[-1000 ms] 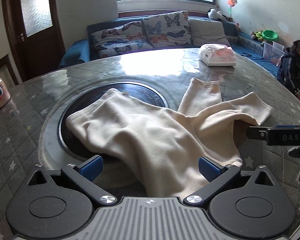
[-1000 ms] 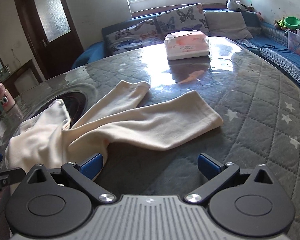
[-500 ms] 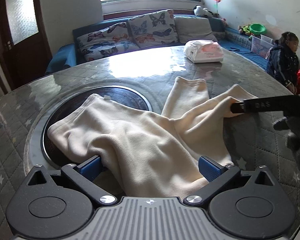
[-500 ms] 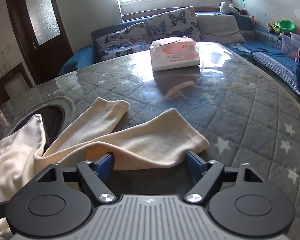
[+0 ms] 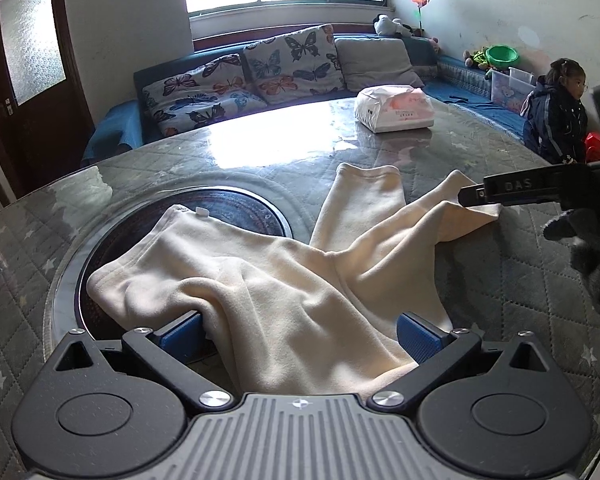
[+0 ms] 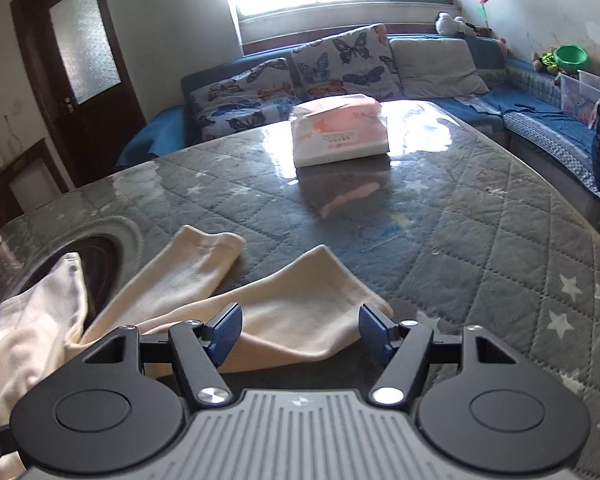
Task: Fold clothes
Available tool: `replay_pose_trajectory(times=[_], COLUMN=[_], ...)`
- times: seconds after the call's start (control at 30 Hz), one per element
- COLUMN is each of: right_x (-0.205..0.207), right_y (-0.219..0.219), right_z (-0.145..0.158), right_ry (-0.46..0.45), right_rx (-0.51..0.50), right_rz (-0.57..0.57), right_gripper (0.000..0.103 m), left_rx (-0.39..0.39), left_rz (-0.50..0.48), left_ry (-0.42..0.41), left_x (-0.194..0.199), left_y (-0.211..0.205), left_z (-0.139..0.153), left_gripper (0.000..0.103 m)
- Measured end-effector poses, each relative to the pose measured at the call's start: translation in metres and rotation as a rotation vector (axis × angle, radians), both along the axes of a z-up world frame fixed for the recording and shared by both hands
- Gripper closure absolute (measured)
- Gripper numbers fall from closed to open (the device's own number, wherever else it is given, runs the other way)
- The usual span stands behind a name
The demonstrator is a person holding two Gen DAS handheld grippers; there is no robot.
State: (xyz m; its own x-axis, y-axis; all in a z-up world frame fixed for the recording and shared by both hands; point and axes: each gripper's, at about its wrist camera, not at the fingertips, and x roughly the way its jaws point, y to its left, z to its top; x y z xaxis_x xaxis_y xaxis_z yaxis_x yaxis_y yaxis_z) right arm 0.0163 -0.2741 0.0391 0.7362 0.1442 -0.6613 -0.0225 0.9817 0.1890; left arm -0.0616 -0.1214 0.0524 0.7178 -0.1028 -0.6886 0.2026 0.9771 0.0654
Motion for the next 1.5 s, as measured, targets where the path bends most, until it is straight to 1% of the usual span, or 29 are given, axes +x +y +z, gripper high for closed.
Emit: replay_pose_trajectory(times=[0.13, 0.23, 0.3, 0.37, 0.43, 0.47, 0.53, 0.57, 0.7, 0.77, 0.8, 0.83, 0.87, 0.93, 0.97, 1.0, 1.03, 1.07, 1.1, 1.17, 1.23, 1.27, 1.3, 1.33, 1.37, 1.4, 1.43, 1.47, 1.5], right_x=[0.010, 0.013, 0.013, 0.013, 0.013, 0.011, 0.007, 0.004, -0.004, -0.002, -0.001, -0.002, -0.002, -0.004, -0.007, -0.009, -0.011, -0.014, -0.016, -0.021, -0.025, -0.027, -0.028, -0.028, -0.030, -0.031, -0.032, -0.033, -0.033], right_y=[-0.006, -0.003, 0.001, 0.002, 0.004, 0.006, 0.007, 0.009, 0.017, 0.016, 0.013, 0.010, 0.006, 0.000, -0.002, -0.004, -0.005, -0.007, -0.008, -0.012, -0.018, -0.021, -0.023, -0.025, -0.027, -0.029, -0.030, -0.031, -0.032], right_z=[-0.005, -0.007, -0.007, -0.006, -0.006, -0.004, 0.002, 0.007, 0.028, 0.029, 0.028, 0.026, 0.025, 0.023, 0.022, 0.022, 0.021, 0.021, 0.021, 0.020, 0.018, 0.016, 0.015, 0.014, 0.011, 0.008, 0.006, 0.004, 0.001], right_ry=[0.004, 0.009, 0.006, 0.013, 0.027, 0.028, 0.029, 0.018, -0.037, -0.034, -0.028, -0.025, -0.021, -0.017, -0.021, -0.025, -0.029, -0.034, -0.039, -0.045, -0.046, -0.043, -0.038, -0.032, -0.023, -0.013, -0.005, 0.004, 0.013], right_rx=[-0.005, -0.040, -0.042, -0.005, 0.035, 0.046, 0.120, 0.139, 0.124, 0.100, 0.097, 0.102, 0.108, 0.107, 0.088, 0.069, 0.049, 0.032, 0.017, 0.012, 0.017, 0.023, 0.028, 0.030, 0.032, 0.035, 0.038, 0.042, 0.047], right_rz=[-0.046, -0.033, -0.003, 0.043, 0.072, 0.087, 0.130, 0.153, 0.202, 0.180, 0.165, 0.151, 0.137, 0.112, 0.102, 0.093, 0.084, 0.077, 0.071, 0.063, 0.052, 0.040, 0.030, 0.022, 0.007, -0.007, -0.014, -0.021, -0.026], right_gripper=[0.039, 0.039, 0.050, 0.080, 0.086, 0.092, 0.096, 0.097, 0.098, 0.093, 0.093, 0.089, 0.079, 0.069, 0.060, 0.056, 0.049, 0.037, 0.032, 0.017, 0.012, 0.008, 0.005, 0.000, 0.000, 0.000, 0.000, 0.000, 0.000], left_rx=[-0.010, -0.009, -0.005, 0.005, 0.016, 0.025, 0.048, 0.058, 0.070, 0.065, 0.061, 0.059, 0.065, 0.072, 0.073, 0.075, 0.083, 0.090, 0.095, 0.105, 0.118, 0.125, 0.136, 0.143, 0.147, 0.139, 0.131, 0.119, 0.101], left_rz=[-0.006, -0.010, -0.034, -0.065, -0.101, -0.119, -0.151, -0.164, -0.194, -0.209, -0.220, -0.230, -0.237, -0.261, -0.278, -0.294, -0.303, -0.314, -0.328, -0.344, -0.363, -0.375, -0.393, -0.408, -0.421, -0.428, -0.433, -0.428, -0.417], left_ry=[-0.043, -0.072, -0.086, -0.093, -0.099, -0.105, -0.120, -0.126, -0.125, -0.125, -0.128, -0.130, -0.129, -0.128, -0.128, -0.128, -0.128, -0.128, -0.127, -0.118, -0.107, -0.103, -0.100, -0.095, -0.091, -0.090, -0.088, -0.083, -0.085], left_x=[-0.006, -0.009, -0.010, -0.010, -0.009, -0.008, -0.006, -0.004, 0.001, 0.003, 0.003, 0.005, 0.008, 0.017, 0.022, 0.027, 0.032, 0.037, 0.043, 0.053, 0.062, 0.066, 0.068, 0.069, 0.070, 0.071, 0.071, 0.072, 0.071], left_y=[0.004, 0.007, 0.004, -0.005, -0.014, -0.019, -0.028, -0.032, -0.044, -0.048, -0.050, -0.052, -0.055, -0.064, -0.069, -0.074, -0.080, -0.086, -0.091, -0.099, -0.107, -0.111, -0.115, -0.118, -0.120, -0.120, -0.119, -0.117, -0.112], left_z=[0.011, 0.019, 0.022, 0.020, 0.017, 0.014, 0.009, 0.007, -0.001, -0.003, -0.004, -0.005, -0.006, -0.009, -0.010, -0.011, -0.013, -0.014, -0.016, -0.021, -0.027, -0.030, -0.033, -0.036, -0.038, -0.037, -0.037, -0.036, -0.034], left_gripper=[0.000, 0.000, 0.000, 0.000, 0.000, 0.000, 0.000, 0.000, 0.000, 0.000, 0.000, 0.000, 0.000, 0.000, 0.001, 0.001, 0.003, 0.008, 0.010, 0.021, 0.027, 0.033, 0.036, 0.048, 0.058, 0.065, 0.080, 0.087, 0.090])
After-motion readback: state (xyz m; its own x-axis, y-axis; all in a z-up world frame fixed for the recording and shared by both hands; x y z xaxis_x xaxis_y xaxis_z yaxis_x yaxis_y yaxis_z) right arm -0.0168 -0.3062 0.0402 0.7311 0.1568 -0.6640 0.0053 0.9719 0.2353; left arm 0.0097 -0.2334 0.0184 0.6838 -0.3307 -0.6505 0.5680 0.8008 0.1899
